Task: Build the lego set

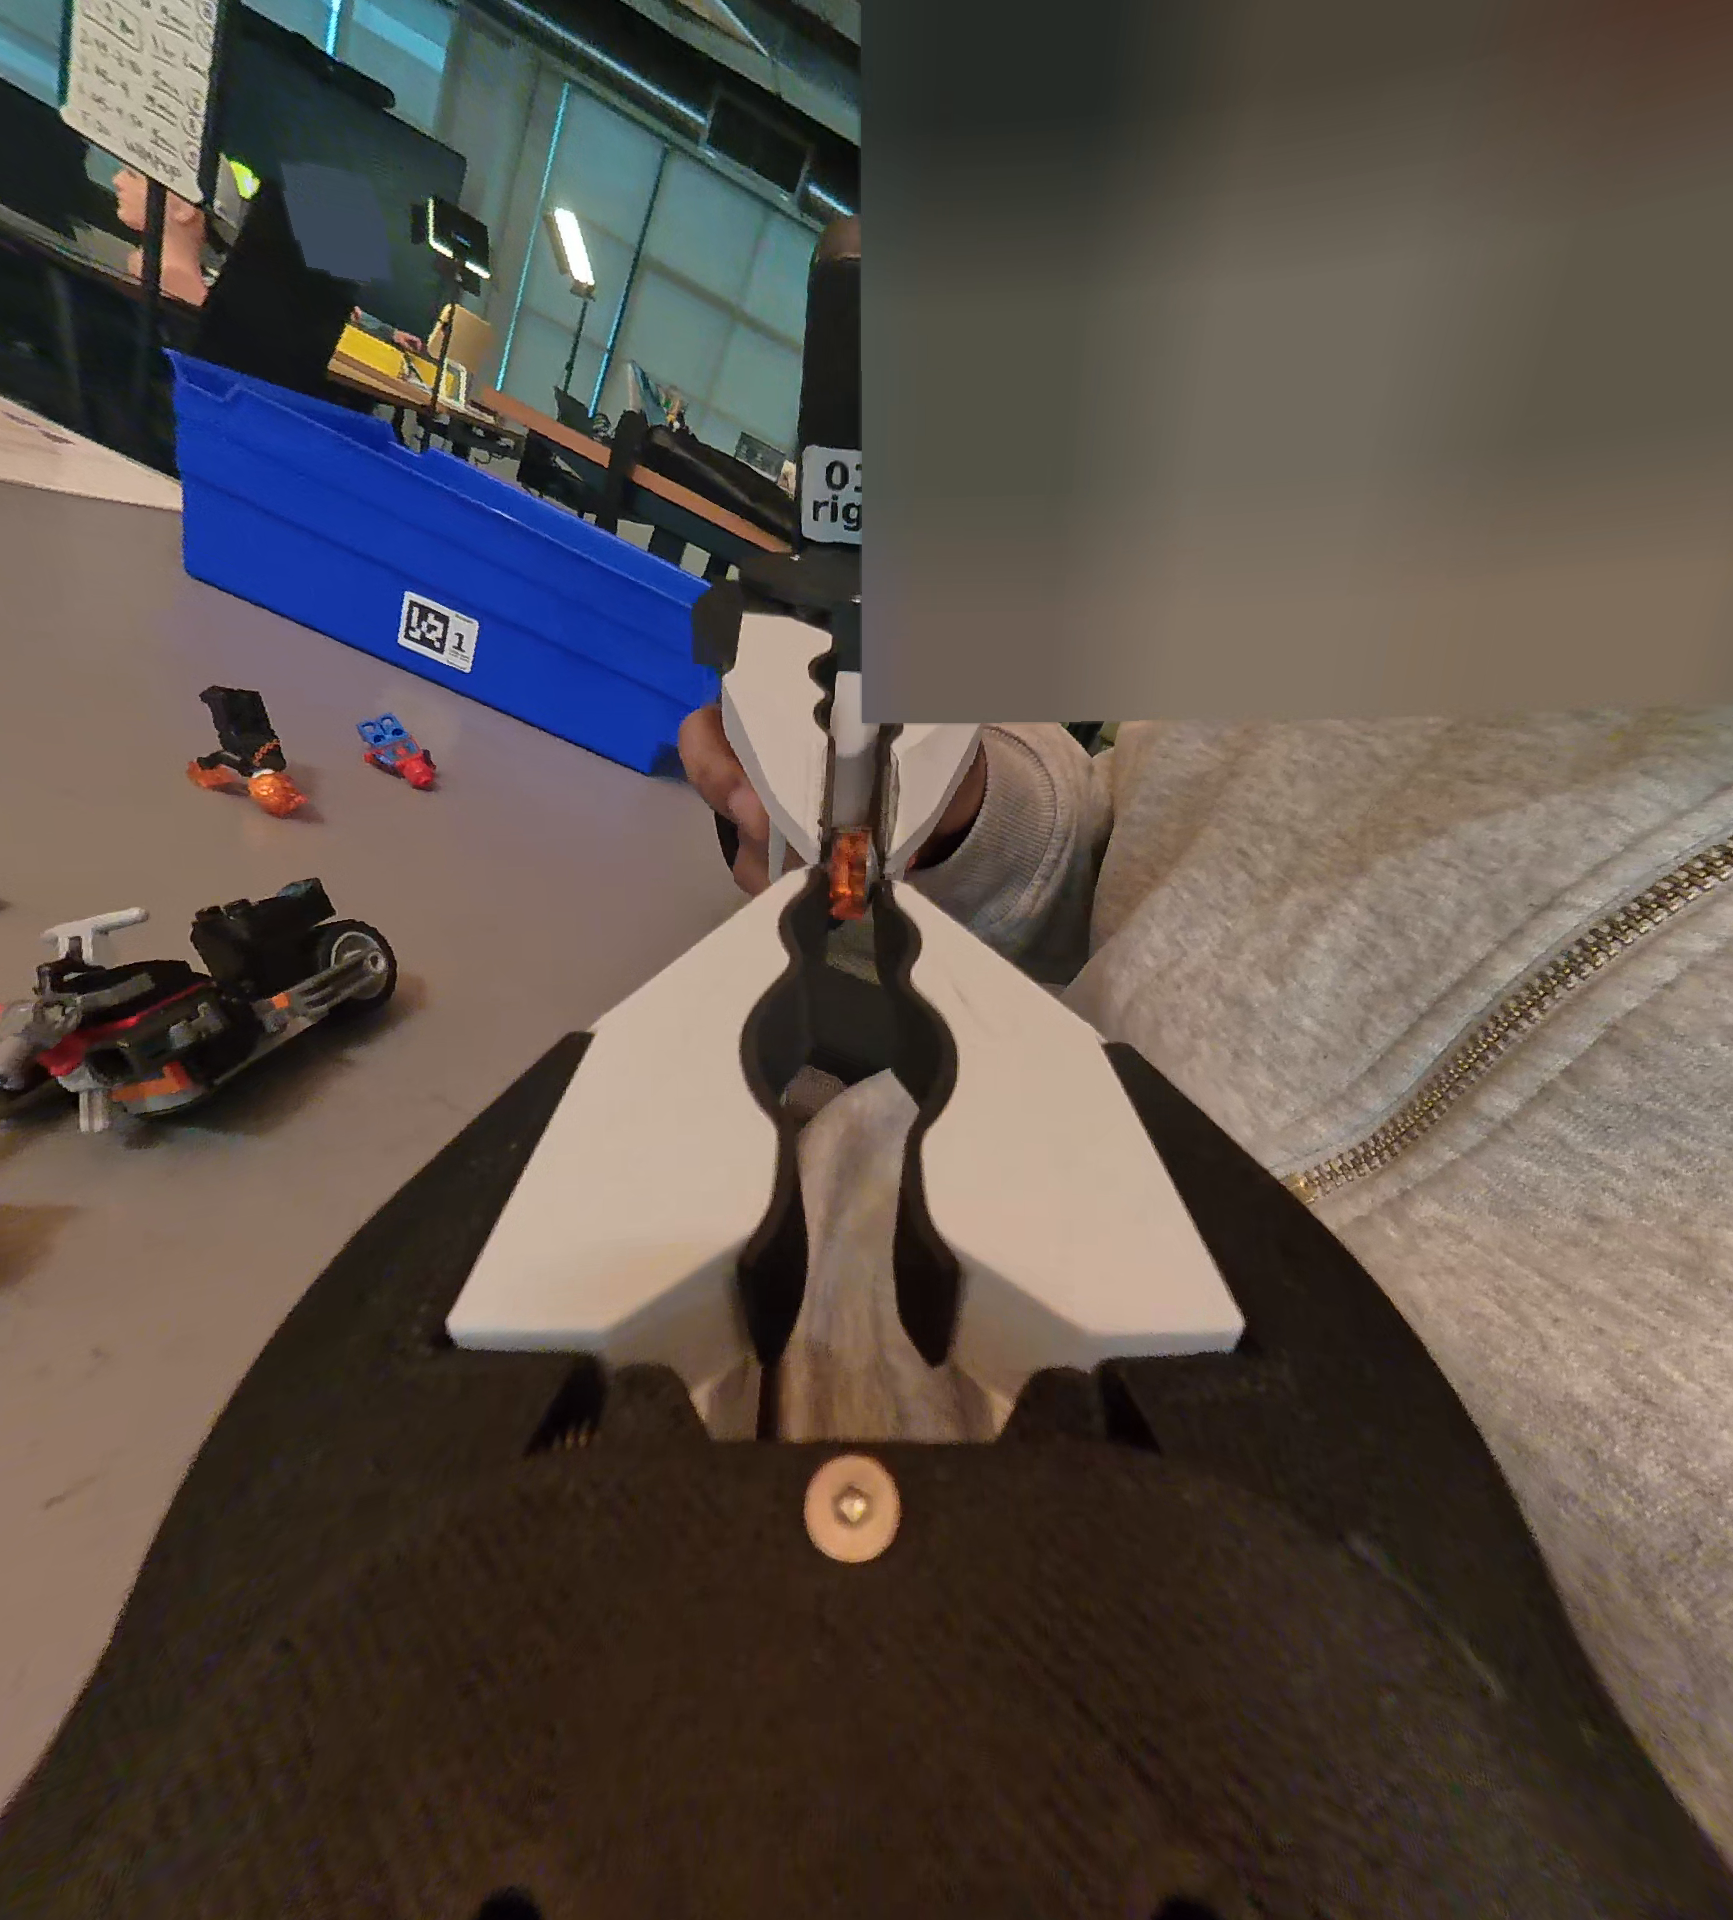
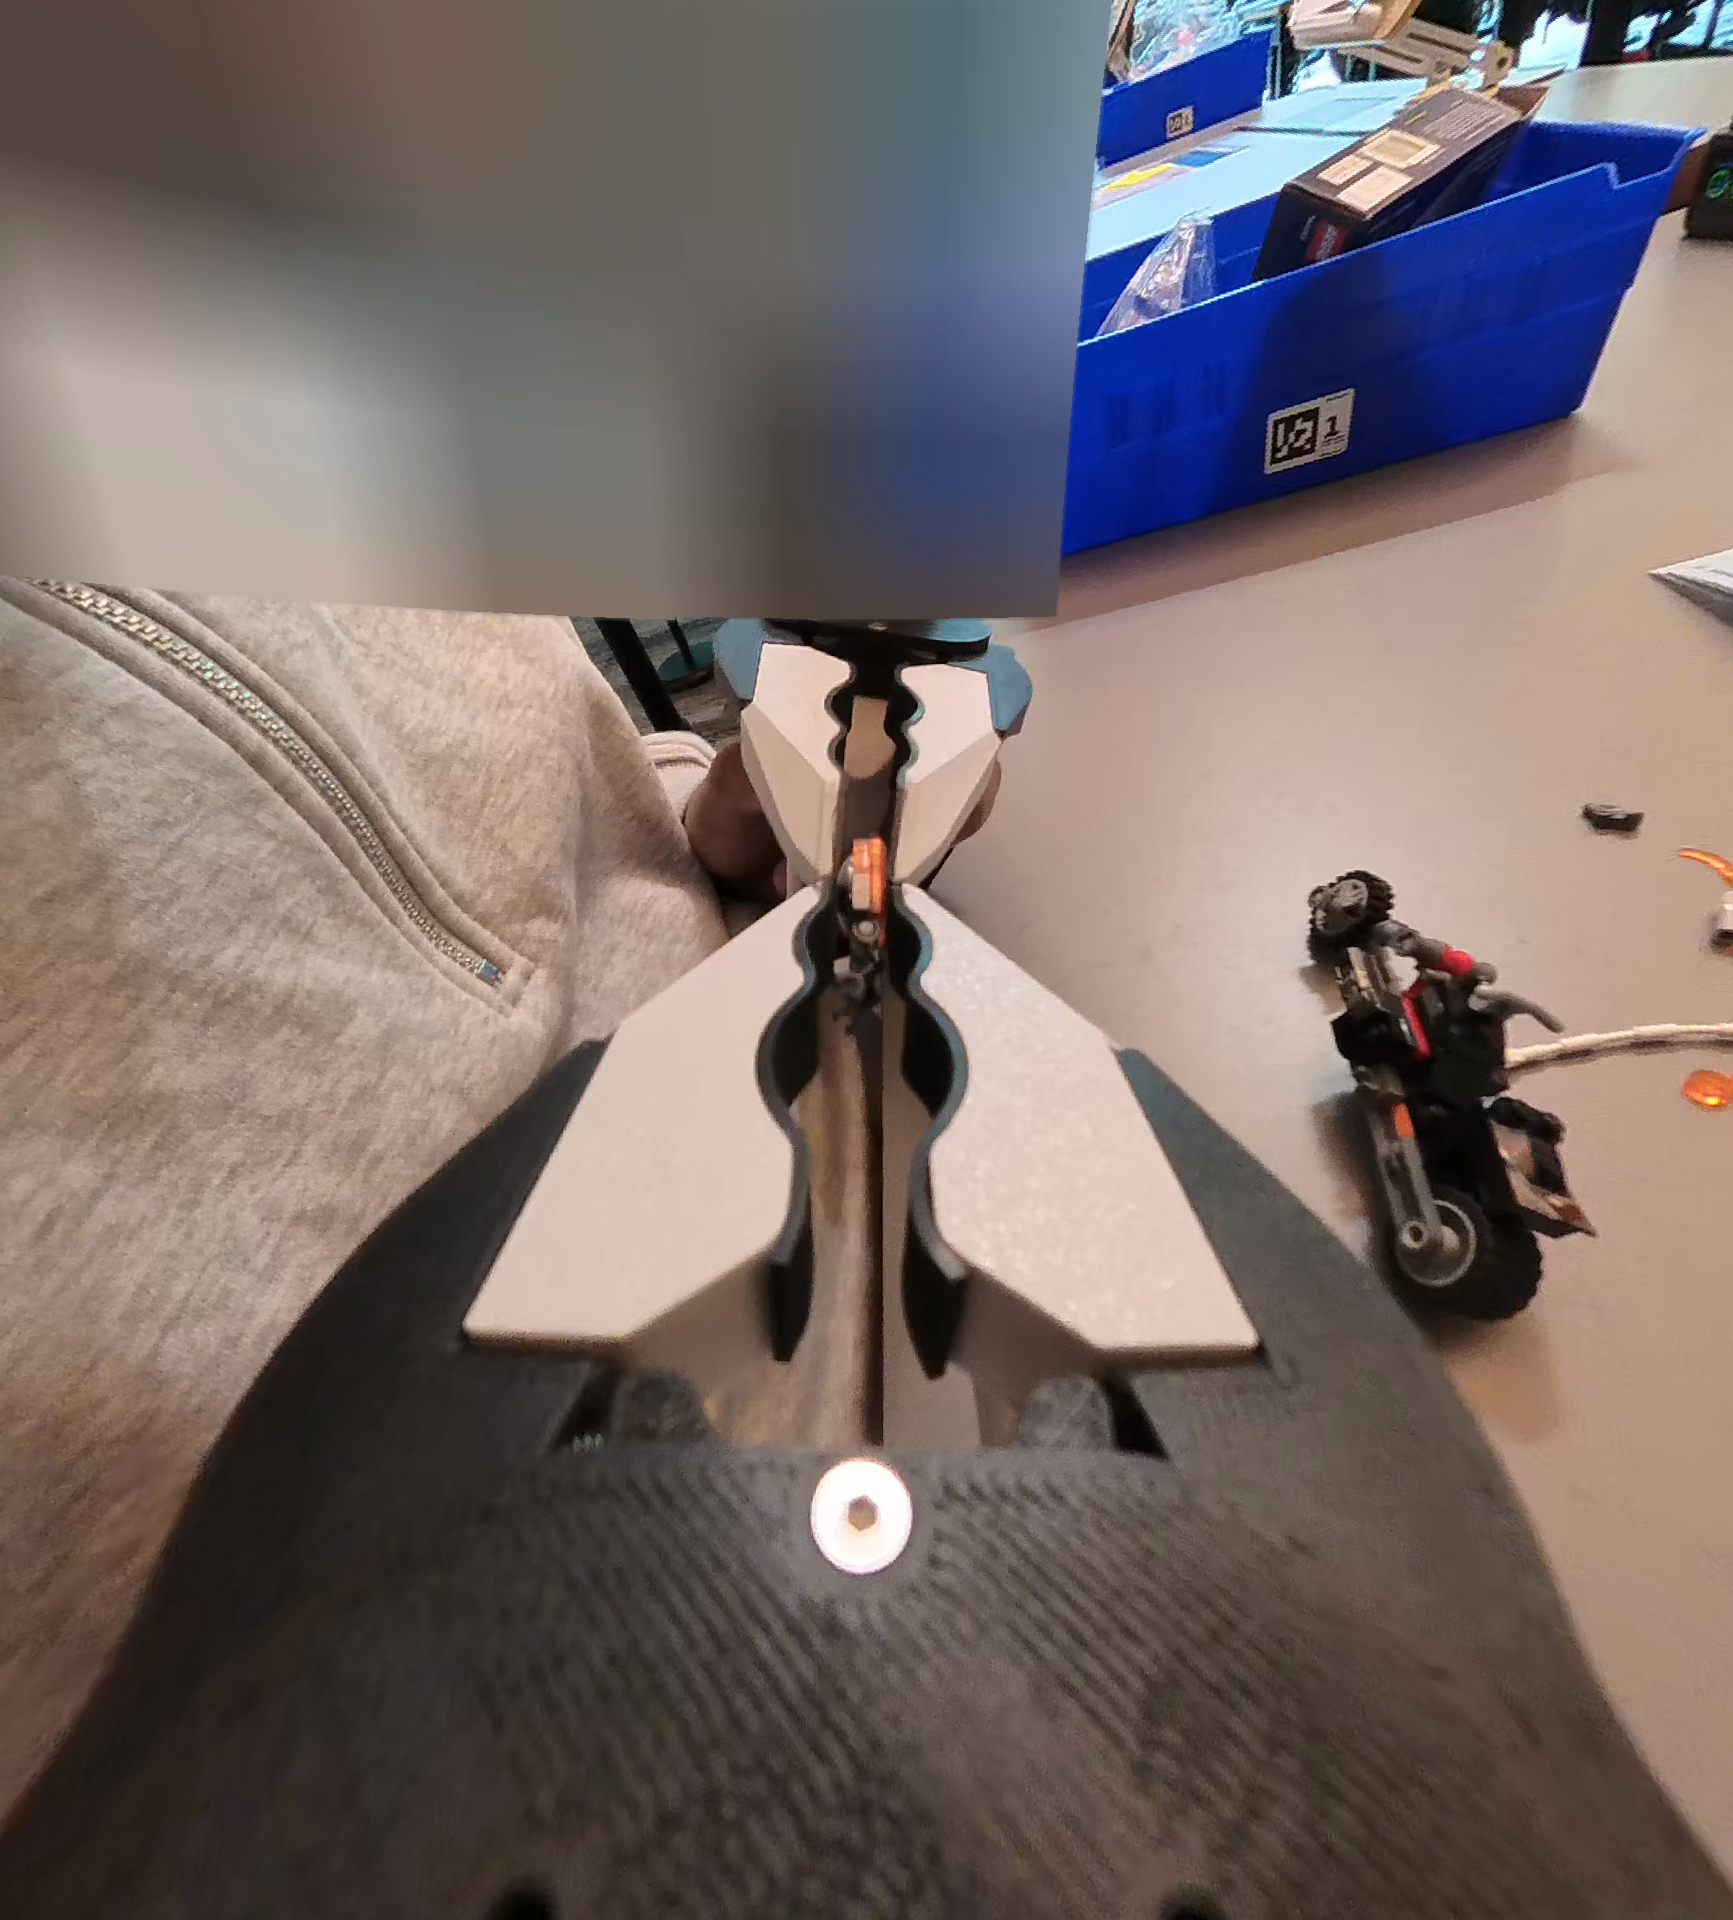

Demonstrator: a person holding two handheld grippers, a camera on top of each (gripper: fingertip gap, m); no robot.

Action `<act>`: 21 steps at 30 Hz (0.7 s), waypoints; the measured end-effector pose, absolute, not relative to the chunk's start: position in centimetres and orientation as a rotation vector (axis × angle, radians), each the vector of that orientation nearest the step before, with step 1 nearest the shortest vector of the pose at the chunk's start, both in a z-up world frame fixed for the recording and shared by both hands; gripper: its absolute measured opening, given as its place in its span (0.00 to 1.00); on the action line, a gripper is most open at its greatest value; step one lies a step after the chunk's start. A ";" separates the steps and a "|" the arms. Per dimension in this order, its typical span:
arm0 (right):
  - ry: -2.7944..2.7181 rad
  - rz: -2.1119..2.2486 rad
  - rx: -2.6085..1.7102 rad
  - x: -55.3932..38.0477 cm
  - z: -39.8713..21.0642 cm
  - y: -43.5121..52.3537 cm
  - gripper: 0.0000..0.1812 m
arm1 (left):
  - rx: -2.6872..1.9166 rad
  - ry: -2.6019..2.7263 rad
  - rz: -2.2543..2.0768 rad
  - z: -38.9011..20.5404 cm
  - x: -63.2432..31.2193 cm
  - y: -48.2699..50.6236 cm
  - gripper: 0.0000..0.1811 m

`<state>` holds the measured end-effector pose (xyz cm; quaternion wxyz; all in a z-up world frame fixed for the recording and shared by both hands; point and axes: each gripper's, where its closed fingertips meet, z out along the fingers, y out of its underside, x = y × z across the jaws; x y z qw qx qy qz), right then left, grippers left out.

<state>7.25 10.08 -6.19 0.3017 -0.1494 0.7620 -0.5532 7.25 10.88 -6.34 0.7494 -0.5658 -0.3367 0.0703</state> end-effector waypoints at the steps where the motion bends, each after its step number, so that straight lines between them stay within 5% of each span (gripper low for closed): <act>1: 2.022 -1.459 -0.400 7.4 -6.3 10.1 0.04 | -1.245 -0.736 0.153 -6.4 7.2 11.0 0.03; 21: 2.023 -1.381 -0.282 7.2 -7.3 9.8 0.03 | -1.318 -0.795 0.206 -7.5 6.9 11.1 0.03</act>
